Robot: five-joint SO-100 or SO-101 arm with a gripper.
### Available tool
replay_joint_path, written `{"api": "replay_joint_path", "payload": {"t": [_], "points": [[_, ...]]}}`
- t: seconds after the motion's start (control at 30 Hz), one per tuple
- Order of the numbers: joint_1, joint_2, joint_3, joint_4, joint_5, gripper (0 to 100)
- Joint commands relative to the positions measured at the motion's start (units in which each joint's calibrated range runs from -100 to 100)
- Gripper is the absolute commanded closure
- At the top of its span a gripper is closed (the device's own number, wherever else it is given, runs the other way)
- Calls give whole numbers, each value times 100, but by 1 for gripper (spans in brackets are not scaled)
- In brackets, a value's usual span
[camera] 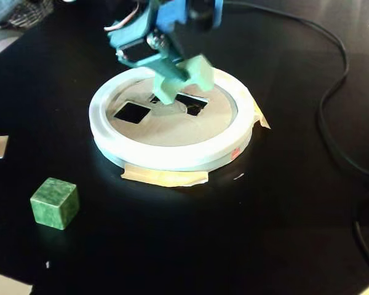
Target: Pick up the U shape block and drop it in corresponding U shaped hole
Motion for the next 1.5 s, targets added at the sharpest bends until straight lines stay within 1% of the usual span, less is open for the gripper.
{"api": "replay_joint_path", "payload": {"t": [0.0, 0.23, 0.33, 0.43, 0.57, 0.6, 0.83, 0.9, 0.93, 1.07, 1.1, 1.17, 1.2, 1.47], "points": [[-146, -174, 34, -174, -195, 97], [-146, -93, 153, -164, -200, 97], [-146, -147, 462, -164, -205, 97], [-159, -174, 690, -174, -391, 97], [-159, -102, 626, -254, -396, 97], [-159, -93, 617, -295, -391, 96], [-46, -183, 608, -315, -386, 94], [-34, -183, 608, -315, -386, 89], [-34, -183, 608, -315, -386, 80], [-121, -183, 608, -315, -381, 51], [-146, -183, 608, -315, -381, 40], [-146, -192, 608, -315, -381, 34], [-146, -201, 608, -305, -381, 32], [-196, -630, 544, -154, -166, 31]]}}
